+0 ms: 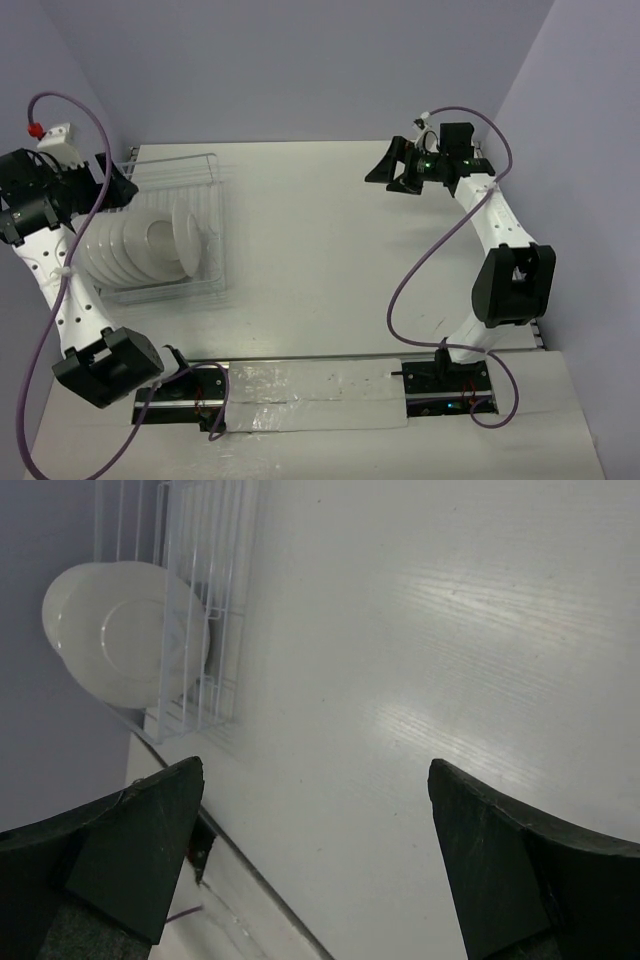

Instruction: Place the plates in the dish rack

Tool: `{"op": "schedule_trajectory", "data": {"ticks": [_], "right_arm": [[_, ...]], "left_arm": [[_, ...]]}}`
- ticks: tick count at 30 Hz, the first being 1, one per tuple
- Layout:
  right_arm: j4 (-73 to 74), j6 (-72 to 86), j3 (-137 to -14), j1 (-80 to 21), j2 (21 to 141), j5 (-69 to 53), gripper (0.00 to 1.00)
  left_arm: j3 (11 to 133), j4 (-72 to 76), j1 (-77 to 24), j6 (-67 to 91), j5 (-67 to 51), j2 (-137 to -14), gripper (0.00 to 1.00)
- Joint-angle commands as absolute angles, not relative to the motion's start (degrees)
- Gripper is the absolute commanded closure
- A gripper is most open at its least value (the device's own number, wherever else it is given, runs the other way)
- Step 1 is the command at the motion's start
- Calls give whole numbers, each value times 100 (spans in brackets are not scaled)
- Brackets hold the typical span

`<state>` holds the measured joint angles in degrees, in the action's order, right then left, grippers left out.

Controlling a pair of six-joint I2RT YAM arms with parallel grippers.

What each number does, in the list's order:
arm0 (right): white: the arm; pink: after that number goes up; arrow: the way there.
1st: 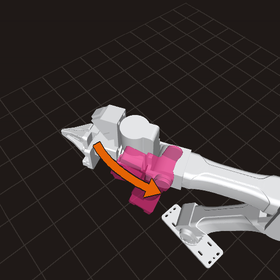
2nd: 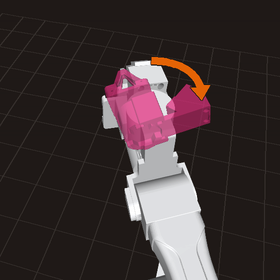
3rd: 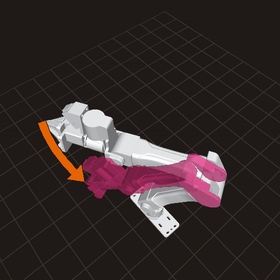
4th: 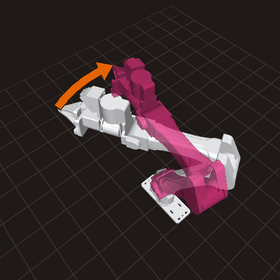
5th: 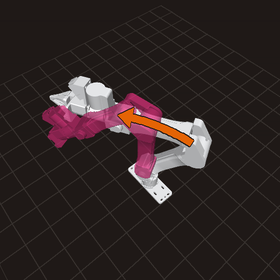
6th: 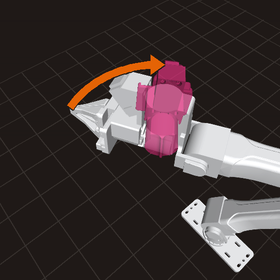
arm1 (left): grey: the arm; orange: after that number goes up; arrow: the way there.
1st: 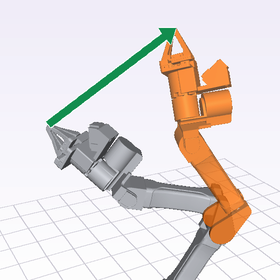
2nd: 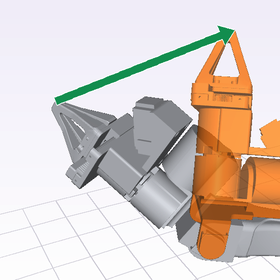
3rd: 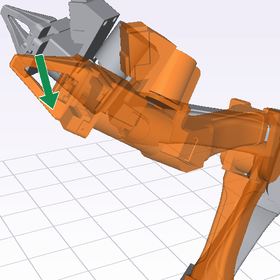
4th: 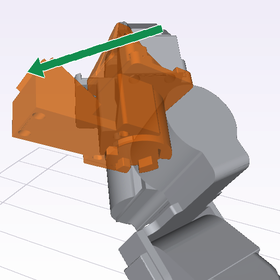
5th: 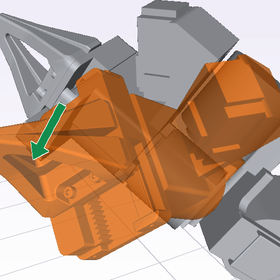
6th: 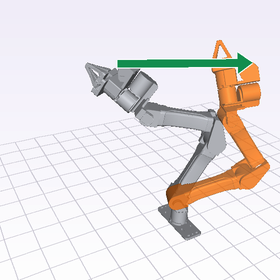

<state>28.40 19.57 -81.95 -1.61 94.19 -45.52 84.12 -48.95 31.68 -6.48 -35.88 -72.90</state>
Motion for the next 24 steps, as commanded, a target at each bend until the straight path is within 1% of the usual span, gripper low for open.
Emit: {"op": "schedule_trajectory", "data": {"ticks": [1, 4, 5, 6, 7, 8, 13, 17, 20, 24], "right_arm": [[2865, 1468, -8280, -176, 8781, -4141, 0], [2944, 1222, -8244, -211, 8561, -3790, 0], [2953, 1135, -8227, -211, 8508, -3701, 0], [2953, 1108, -8192, -211, 8395, -3613, 0], [2927, 1073, -8165, -211, 8341, -3421, 0], [2892, 1029, -8122, -211, 8263, -3306, 0], [2409, 897, -7542, -281, 7524, -2603, 0], [2417, 686, -7313, -316, 7146, -2207, 0], [2373, 685, -7172, -325, 6910, -1943, 0], [2215, 712, -6838, -369, 6654, -1802, 0]], "left_arm": [[9008, -4632, 2901, -685, -2805, -7242, 1], [9202, -4571, 2384, -721, -2410, -7216, 1], [9211, -4536, 2156, -756, -2069, -7172, 1], [9185, -4492, 1596, -738, -1865, -7137, 1], [9080, -4448, 1304, -686, -1681, -7111, 1], [9018, -4352, 718, -642, -1418, -7058, 1], [8649, -3991, -456, -186, -1161, -7154, 1], [8473, -3841, -1325, -176, -731, -7435, 1], [8306, -3631, -1590, -150, -536, -7523, 1], [8227, -3428, -1661, -70, -563, -7629, 1]]}}
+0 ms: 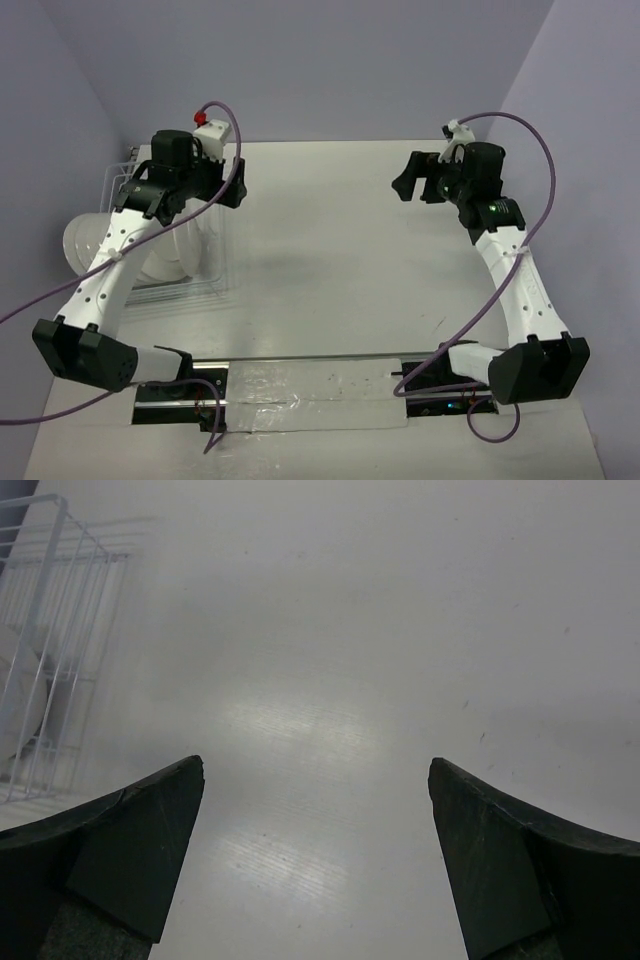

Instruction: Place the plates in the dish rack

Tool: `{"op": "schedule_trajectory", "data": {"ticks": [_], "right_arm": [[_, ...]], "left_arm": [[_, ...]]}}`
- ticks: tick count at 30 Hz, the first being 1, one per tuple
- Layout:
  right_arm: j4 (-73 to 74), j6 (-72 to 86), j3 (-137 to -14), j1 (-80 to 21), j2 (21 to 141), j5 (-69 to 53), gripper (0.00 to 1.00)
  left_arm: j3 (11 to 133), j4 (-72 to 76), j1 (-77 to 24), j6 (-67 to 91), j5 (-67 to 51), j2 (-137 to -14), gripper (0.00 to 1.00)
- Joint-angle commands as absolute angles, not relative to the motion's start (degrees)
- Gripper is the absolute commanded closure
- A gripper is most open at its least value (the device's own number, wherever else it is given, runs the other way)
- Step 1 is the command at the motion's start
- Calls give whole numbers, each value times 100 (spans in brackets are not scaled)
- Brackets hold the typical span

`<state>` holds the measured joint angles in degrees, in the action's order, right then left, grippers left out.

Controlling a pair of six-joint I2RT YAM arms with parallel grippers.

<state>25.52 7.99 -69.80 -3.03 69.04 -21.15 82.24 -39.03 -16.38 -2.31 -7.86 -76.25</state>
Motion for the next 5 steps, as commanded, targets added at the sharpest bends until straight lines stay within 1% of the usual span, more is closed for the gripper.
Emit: {"op": "schedule_trajectory", "data": {"ticks": [1, 5], "right_arm": [[2206, 703, -6812, -395, 6619, -1793, 0], [2206, 677, -6706, -439, 6531, -1714, 0]], "left_arm": [[8244, -3419, -1670, -70, -554, -7681, 1], [8218, -3401, -1679, -132, -650, -7691, 1]]}}
